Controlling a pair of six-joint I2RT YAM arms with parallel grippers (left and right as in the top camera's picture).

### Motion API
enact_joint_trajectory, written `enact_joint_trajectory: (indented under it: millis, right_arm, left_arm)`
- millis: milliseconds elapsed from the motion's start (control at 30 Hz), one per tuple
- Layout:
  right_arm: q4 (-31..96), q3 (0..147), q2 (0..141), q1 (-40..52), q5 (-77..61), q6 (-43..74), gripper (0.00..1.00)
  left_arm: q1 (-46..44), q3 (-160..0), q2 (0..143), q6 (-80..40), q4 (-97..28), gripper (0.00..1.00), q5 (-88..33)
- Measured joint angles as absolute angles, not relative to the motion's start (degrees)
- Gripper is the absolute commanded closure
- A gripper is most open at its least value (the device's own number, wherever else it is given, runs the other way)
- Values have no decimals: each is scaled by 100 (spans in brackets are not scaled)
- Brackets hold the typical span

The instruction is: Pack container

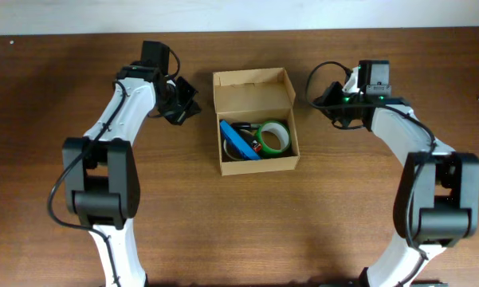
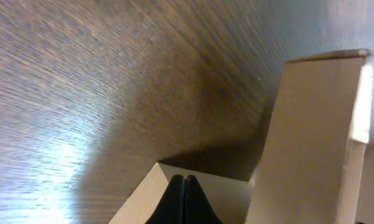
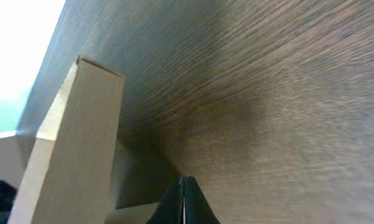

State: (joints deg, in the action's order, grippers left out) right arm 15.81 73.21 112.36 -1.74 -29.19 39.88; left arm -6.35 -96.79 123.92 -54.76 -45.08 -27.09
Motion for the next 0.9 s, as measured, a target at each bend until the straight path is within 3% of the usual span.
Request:
enact_joint_trajectory:
  millis: [900]
  right_arm:
    - [43, 7330, 11939, 412, -3457, 4860, 96]
  left_arm:
    - [-792, -9679, 13076, -5839, -3186, 98, -3885]
